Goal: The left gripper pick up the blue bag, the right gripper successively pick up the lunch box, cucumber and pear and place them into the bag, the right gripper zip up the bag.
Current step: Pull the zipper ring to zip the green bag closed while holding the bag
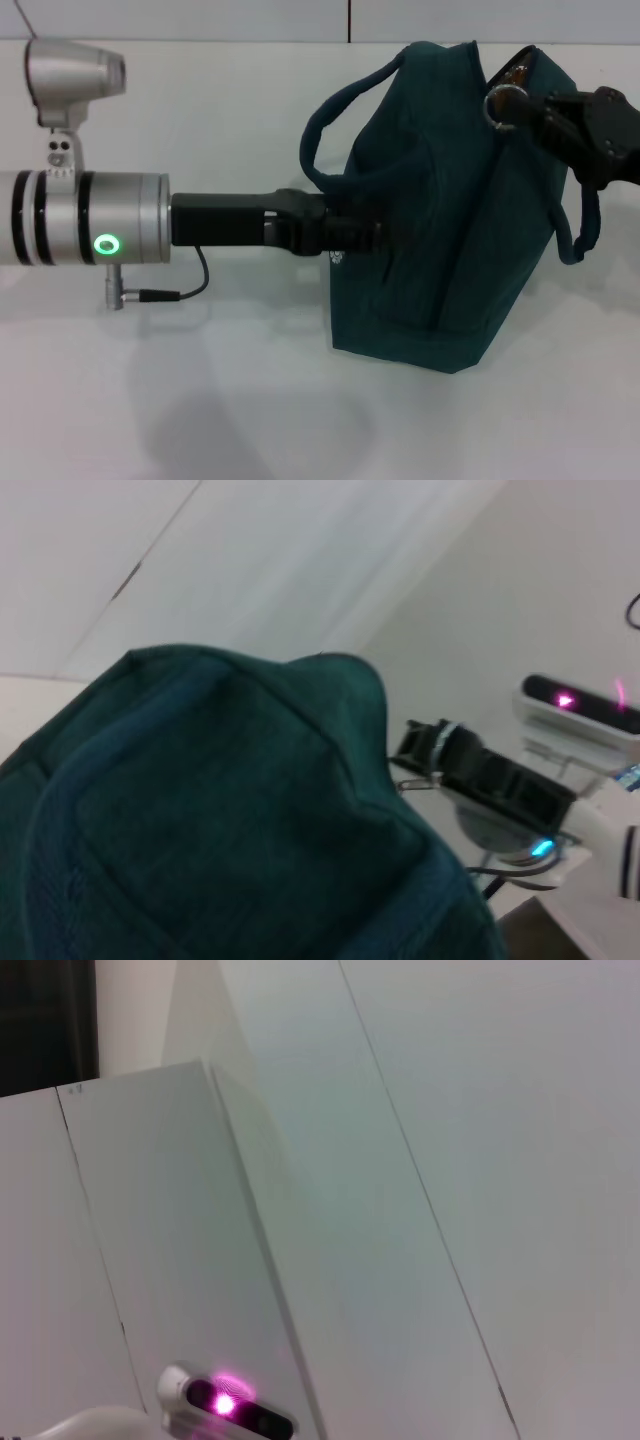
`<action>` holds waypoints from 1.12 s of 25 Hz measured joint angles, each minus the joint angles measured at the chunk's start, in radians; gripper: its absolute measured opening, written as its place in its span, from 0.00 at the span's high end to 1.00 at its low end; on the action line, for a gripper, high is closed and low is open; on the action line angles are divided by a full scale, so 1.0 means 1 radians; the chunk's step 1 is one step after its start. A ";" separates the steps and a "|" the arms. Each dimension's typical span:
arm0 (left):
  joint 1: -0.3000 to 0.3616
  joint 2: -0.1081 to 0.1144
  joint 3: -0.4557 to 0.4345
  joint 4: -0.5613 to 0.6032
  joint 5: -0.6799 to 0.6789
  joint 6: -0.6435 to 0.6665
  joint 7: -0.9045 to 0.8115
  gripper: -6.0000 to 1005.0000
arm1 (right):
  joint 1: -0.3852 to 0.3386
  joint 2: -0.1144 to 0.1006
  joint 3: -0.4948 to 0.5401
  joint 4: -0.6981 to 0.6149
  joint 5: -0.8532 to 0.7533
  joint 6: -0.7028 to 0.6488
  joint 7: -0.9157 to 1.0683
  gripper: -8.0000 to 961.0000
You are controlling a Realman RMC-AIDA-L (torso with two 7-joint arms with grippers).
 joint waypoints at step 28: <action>-0.009 -0.013 0.113 -0.004 -0.056 -0.149 -0.032 0.22 | -0.011 0.002 0.005 0.006 0.004 -0.003 -0.012 0.93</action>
